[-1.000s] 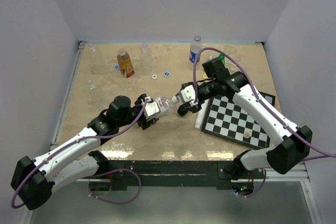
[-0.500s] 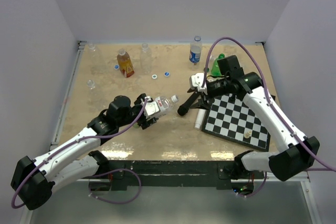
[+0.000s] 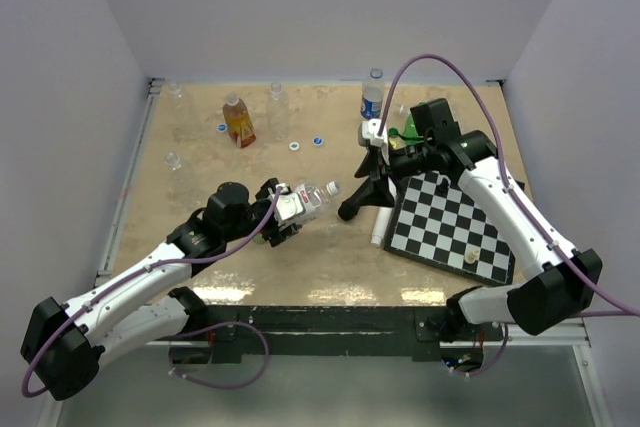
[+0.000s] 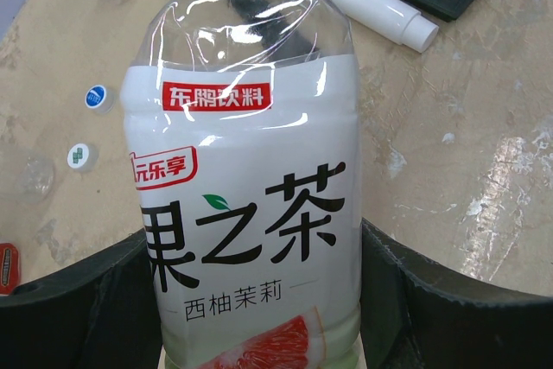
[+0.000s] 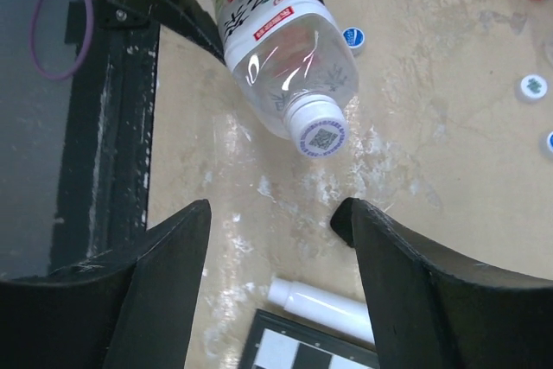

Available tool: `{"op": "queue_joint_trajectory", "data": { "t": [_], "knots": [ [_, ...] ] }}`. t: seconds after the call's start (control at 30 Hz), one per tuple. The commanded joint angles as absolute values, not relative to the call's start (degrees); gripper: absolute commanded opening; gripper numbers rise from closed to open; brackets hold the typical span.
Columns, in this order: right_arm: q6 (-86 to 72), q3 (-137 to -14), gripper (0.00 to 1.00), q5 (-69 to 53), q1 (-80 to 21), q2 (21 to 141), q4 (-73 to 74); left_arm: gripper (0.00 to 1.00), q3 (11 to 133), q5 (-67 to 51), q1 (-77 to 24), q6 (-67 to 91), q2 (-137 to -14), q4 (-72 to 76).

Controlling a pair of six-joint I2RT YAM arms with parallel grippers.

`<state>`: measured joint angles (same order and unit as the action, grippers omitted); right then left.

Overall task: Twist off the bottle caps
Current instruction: Unscrew the bottle cap from the plastic bottle.

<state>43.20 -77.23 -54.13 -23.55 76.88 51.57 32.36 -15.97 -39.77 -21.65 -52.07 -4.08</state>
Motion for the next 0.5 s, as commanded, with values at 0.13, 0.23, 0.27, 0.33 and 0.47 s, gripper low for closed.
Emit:
{"op": "queue_joint_trajectory", "data": {
  "t": [0.13, 0.23, 0.27, 0.33, 0.47],
  "knots": [
    [12.9, -74.3, 0.75, -50.2, -23.2, 72.0, 29.6, 0.00, 33.5, -15.6, -39.6, -20.8, -51.8, -2.3],
    [6.1, -72.7, 0.75, -49.9, -23.3, 70.8, 24.4, 0.00, 33.5, -15.5, -39.6, -20.8, -51.8, -2.3],
    [5.0, -72.7, 0.75, -50.2, -23.3, 71.1, 23.7, 0.00, 33.5, -15.6, -39.6, -20.8, -51.9, -2.3],
    [3.4, -73.0, 0.75, -50.6, -23.3, 71.9, 23.4, 0.00, 33.5, -15.5, -39.6, -20.8, -51.9, -2.3],
    [2.4, -73.1, 0.75, -51.7, -23.3, 74.0, 23.6, 0.00, 33.5, -15.3, -39.6, -20.8, -51.9, -2.3]
  ]
}}
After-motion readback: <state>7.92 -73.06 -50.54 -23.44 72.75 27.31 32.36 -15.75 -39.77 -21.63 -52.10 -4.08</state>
